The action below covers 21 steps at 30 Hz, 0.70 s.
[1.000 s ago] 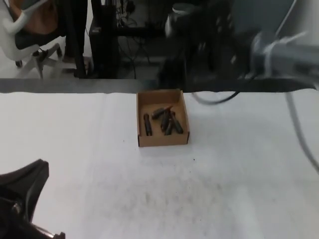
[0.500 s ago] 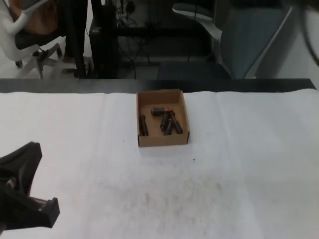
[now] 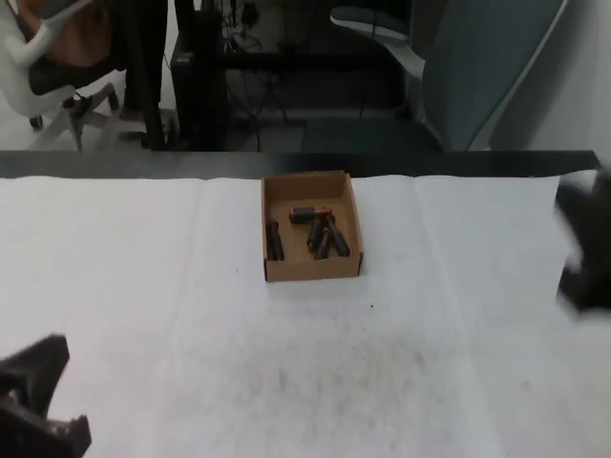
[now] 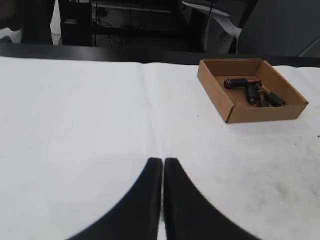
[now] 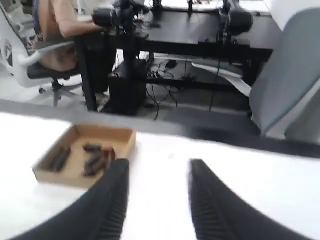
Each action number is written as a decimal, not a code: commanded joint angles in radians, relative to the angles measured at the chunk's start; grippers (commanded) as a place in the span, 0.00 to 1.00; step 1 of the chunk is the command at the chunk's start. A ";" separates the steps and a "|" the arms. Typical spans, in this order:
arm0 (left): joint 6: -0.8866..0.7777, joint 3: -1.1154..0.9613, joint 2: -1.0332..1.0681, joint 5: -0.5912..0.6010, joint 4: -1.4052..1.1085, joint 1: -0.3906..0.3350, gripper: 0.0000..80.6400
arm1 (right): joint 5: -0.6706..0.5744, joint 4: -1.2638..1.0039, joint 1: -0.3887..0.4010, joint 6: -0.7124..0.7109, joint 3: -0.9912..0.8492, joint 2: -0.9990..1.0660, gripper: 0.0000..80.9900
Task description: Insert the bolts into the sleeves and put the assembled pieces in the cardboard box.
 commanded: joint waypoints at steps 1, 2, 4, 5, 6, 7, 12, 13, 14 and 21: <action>0.010 0.044 -0.007 0.081 -0.018 0.049 0.02 | 0.024 -0.018 -0.006 0.021 0.136 -0.017 0.46; 0.010 0.057 -0.007 0.087 -0.031 0.061 0.02 | 0.024 -0.038 -0.006 0.038 0.179 -0.017 0.46; 0.010 0.071 -0.007 0.082 -0.043 0.073 0.02 | 0.024 -0.093 -0.006 0.069 0.250 -0.011 0.46; 0.010 0.079 -0.007 0.082 -0.055 0.073 0.02 | 0.024 -0.124 -0.006 0.074 0.285 -0.008 0.46; 0.010 0.083 -0.007 0.082 -0.057 0.073 0.02 | 0.024 -0.154 -0.006 0.074 0.317 -0.007 0.46; 0.010 0.084 -0.007 0.082 -0.056 0.073 0.02 | 0.024 -0.170 -0.006 0.074 0.340 -0.007 0.46; 0.010 0.107 -0.007 0.084 -0.053 0.073 0.02 | 0.024 -0.211 -0.006 0.095 0.458 -0.007 0.46; 0.010 0.113 -0.007 0.084 -0.053 0.073 0.02 | 0.024 -0.211 -0.006 0.129 0.458 -0.007 0.46; 0.010 0.117 -0.007 0.086 -0.053 0.073 0.02 | 0.024 -0.156 -0.006 0.168 0.458 -0.007 0.46; -0.043 0.142 -0.007 0.203 -0.130 0.073 0.02 | 0.054 -0.158 -0.006 0.231 0.458 -0.007 0.45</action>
